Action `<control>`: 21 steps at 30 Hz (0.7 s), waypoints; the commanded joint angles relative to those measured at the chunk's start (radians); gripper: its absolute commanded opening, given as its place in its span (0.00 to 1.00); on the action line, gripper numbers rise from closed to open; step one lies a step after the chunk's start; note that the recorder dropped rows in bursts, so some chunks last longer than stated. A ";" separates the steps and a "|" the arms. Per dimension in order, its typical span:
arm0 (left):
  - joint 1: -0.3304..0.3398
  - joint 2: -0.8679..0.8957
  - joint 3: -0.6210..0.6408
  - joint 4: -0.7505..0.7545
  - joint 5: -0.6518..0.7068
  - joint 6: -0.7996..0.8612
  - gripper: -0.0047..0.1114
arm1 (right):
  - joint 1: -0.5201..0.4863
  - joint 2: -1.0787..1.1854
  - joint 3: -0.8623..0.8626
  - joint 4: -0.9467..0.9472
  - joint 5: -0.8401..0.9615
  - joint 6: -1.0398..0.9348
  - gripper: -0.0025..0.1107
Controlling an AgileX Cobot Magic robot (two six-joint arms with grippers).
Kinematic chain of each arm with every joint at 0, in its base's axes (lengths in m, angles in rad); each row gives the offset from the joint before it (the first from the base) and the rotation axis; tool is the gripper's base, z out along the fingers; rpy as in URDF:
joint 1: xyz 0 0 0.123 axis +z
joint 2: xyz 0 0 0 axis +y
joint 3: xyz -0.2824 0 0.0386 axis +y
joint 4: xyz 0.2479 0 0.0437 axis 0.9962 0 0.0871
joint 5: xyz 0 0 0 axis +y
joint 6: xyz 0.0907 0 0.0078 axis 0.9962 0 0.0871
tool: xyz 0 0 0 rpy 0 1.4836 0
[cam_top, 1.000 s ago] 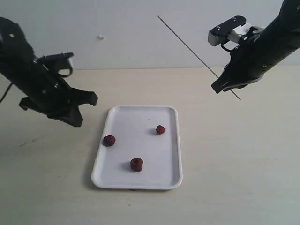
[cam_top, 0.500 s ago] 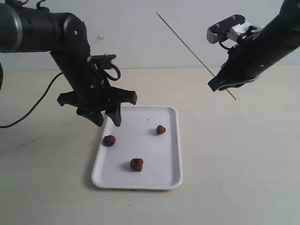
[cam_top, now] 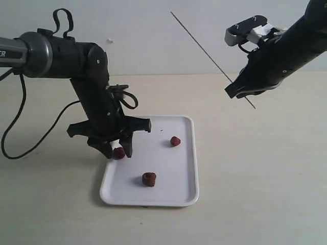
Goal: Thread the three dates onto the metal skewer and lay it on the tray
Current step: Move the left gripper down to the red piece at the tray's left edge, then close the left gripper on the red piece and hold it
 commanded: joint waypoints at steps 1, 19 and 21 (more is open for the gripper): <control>-0.005 -0.003 -0.008 -0.006 -0.040 -0.034 0.45 | -0.004 -0.004 -0.009 0.031 -0.009 -0.029 0.02; -0.005 -0.003 -0.008 -0.002 -0.051 -0.113 0.45 | -0.004 -0.004 -0.009 0.053 -0.005 -0.049 0.02; -0.005 -0.003 -0.008 -0.002 -0.054 -0.120 0.45 | -0.004 -0.004 -0.009 0.053 -0.005 -0.049 0.02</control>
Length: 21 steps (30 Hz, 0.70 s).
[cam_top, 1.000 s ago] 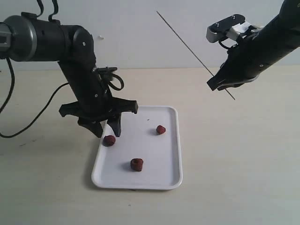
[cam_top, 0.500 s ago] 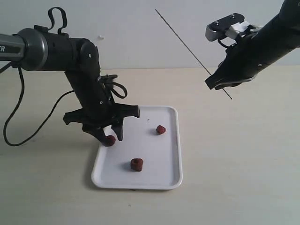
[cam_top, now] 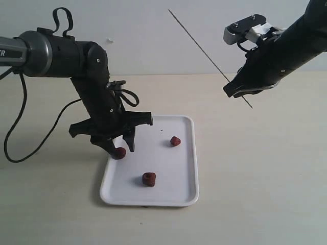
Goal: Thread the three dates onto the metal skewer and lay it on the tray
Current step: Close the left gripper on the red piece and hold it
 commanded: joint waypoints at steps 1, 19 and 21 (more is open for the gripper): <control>-0.005 -0.001 -0.005 0.001 -0.014 -0.016 0.45 | -0.004 -0.004 -0.009 0.007 -0.005 -0.010 0.02; -0.002 -0.001 -0.005 0.057 -0.015 -0.040 0.45 | -0.004 -0.004 -0.009 0.007 -0.005 -0.010 0.02; -0.002 -0.001 -0.005 0.057 -0.021 -0.040 0.45 | -0.004 -0.004 -0.009 0.007 -0.005 -0.010 0.02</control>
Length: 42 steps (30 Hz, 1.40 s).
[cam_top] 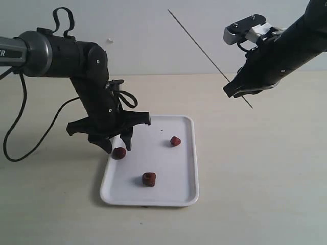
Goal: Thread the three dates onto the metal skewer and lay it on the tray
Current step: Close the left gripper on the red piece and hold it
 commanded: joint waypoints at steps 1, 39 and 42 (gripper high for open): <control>-0.002 -0.001 -0.005 0.008 -0.010 -0.010 0.45 | -0.004 -0.004 -0.009 0.007 -0.005 -0.006 0.02; -0.004 0.055 -0.005 -0.067 -0.026 -0.001 0.45 | -0.004 -0.004 -0.009 0.008 -0.011 -0.006 0.02; -0.004 0.055 -0.005 -0.071 -0.015 -0.001 0.45 | -0.004 -0.004 -0.009 0.008 -0.013 -0.006 0.02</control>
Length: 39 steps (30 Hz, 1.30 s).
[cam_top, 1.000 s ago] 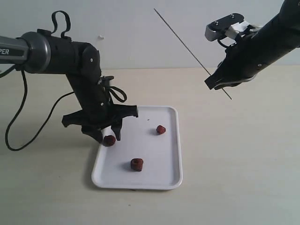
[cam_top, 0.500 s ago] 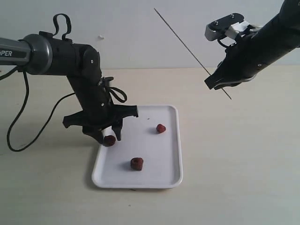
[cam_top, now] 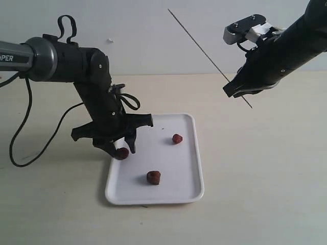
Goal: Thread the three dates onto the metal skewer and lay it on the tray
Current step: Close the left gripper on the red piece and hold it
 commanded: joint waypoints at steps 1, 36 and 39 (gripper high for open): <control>-0.004 0.017 0.003 -0.017 0.005 0.004 0.45 | -0.004 -0.004 -0.009 0.005 -0.013 -0.006 0.02; -0.004 0.049 -0.046 -0.048 0.028 0.006 0.33 | -0.004 -0.004 -0.009 0.037 -0.011 -0.029 0.02; -0.004 0.049 -0.046 -0.048 0.028 0.008 0.33 | -0.004 -0.004 -0.009 0.039 -0.011 -0.029 0.02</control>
